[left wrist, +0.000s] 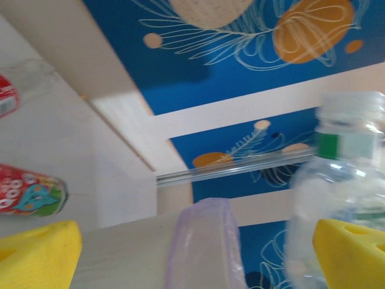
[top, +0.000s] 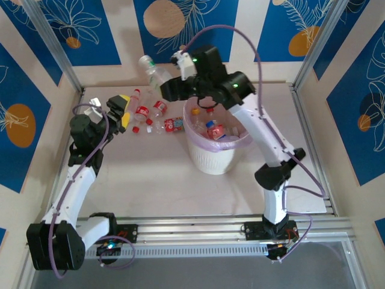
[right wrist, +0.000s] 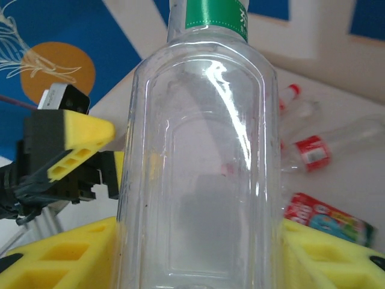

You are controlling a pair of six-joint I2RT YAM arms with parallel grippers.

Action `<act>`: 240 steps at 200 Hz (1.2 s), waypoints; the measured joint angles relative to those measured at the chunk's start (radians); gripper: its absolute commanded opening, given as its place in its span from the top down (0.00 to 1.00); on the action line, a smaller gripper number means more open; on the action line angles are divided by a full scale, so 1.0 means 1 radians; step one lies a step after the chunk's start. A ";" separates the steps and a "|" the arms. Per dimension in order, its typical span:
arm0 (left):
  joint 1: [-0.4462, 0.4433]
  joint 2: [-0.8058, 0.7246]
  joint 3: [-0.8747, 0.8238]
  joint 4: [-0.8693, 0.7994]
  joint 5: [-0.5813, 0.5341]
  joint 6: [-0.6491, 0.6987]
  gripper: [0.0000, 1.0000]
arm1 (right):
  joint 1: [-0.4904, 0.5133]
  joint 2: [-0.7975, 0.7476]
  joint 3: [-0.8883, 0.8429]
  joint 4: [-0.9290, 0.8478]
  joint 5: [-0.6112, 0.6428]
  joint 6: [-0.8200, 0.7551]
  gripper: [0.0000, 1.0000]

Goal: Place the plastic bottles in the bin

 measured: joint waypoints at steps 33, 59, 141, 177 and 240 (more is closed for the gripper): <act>-0.011 0.020 0.004 -0.146 -0.058 0.115 0.08 | -0.084 -0.211 -0.140 -0.085 0.069 -0.045 0.52; -0.061 0.069 0.042 -0.238 -0.104 0.209 0.08 | -0.150 -0.356 -0.282 -0.153 0.121 -0.063 0.53; -0.430 0.317 0.478 -0.466 -0.145 0.594 0.07 | -0.225 -0.444 -0.618 -0.280 0.163 -0.058 0.54; -0.510 0.383 0.557 -0.525 -0.155 0.685 0.07 | -0.224 -0.443 -0.687 -0.273 0.156 -0.047 0.54; -0.561 0.466 0.616 -0.615 -0.198 0.766 0.21 | -0.223 -0.410 -0.735 -0.207 0.127 -0.043 0.54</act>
